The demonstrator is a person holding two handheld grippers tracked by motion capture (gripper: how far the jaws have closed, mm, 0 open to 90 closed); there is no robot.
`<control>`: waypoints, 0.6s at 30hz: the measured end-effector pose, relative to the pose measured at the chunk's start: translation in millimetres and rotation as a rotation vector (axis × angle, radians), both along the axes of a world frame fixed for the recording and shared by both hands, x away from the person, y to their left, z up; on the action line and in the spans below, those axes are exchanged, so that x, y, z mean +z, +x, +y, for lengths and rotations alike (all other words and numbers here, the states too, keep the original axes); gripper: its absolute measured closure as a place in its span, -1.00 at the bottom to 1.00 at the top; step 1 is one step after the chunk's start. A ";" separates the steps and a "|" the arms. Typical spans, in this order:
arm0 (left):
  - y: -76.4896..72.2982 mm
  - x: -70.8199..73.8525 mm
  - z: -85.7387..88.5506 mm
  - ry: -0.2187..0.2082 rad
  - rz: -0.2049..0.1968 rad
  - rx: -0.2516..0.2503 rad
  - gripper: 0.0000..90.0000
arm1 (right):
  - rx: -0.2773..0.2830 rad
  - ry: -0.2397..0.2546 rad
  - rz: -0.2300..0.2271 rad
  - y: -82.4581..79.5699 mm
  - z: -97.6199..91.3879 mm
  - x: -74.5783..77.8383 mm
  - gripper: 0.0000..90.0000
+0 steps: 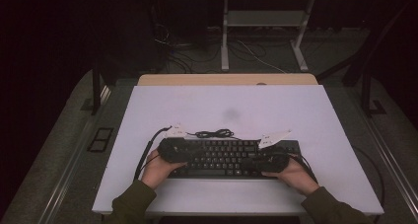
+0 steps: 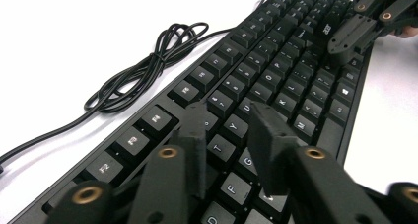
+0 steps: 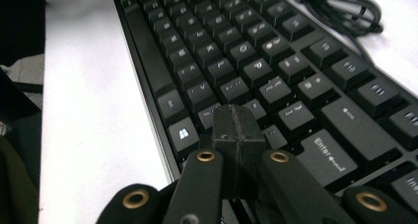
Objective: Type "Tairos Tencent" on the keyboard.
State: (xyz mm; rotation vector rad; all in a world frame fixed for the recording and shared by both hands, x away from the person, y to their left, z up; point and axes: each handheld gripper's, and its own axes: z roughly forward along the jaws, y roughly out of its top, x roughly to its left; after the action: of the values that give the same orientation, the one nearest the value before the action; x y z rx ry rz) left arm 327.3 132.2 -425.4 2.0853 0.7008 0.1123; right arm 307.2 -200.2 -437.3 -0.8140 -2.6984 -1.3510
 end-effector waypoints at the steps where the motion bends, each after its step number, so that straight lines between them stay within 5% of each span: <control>1: -0.2 0.2 0.2 -0.003 0.000 0.000 0.39 | -0.004 0.012 0.006 0.3 -1.0 1.1 0.94; 18: -4.4 2.7 5.0 -0.022 -0.005 0.007 -0.09 | -0.045 0.089 -0.046 3.9 -1.6 17.8 -0.07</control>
State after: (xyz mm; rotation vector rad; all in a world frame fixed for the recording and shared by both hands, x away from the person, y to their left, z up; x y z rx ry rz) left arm 322.9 137.2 -422.7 2.0607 0.7035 0.1136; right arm 311.1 -201.8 -419.5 -0.8513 -2.6469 -1.5060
